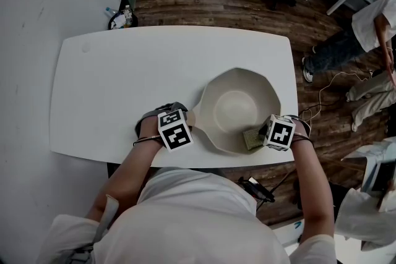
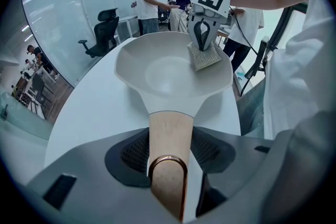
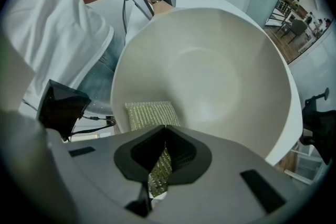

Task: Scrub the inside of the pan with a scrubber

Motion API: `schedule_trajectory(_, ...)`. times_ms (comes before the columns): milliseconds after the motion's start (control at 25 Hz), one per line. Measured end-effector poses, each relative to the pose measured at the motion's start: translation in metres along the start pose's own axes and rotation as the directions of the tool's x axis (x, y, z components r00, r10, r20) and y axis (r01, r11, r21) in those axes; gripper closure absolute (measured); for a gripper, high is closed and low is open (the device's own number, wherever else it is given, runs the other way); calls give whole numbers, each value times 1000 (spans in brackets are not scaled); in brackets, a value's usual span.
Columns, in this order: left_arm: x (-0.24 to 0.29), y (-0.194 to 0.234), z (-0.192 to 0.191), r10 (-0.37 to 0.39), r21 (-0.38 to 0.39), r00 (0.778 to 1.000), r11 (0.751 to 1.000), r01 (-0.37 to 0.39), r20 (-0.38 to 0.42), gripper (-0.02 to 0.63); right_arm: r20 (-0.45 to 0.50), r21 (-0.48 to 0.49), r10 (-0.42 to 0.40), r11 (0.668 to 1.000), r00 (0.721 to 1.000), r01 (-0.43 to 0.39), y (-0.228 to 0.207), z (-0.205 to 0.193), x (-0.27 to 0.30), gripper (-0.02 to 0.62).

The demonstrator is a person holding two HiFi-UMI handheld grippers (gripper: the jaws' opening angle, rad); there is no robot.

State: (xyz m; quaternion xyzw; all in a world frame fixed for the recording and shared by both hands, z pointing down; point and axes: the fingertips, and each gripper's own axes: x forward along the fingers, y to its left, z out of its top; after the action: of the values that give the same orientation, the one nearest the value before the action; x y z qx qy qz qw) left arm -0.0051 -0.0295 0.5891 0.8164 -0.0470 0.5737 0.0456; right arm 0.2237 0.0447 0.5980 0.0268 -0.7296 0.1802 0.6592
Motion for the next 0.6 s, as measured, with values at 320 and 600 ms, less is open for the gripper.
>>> schedule_trajectory(320,0,1,1,-9,1,1000,1000,9,4,370,-34,27,-51,998,998,52,-15,-8,0,571)
schedule_trajectory(600,0,1,0,-14,3,1000,1000,14,5,370,-47,31,-144,989,988,146,-34,-12,-4,571)
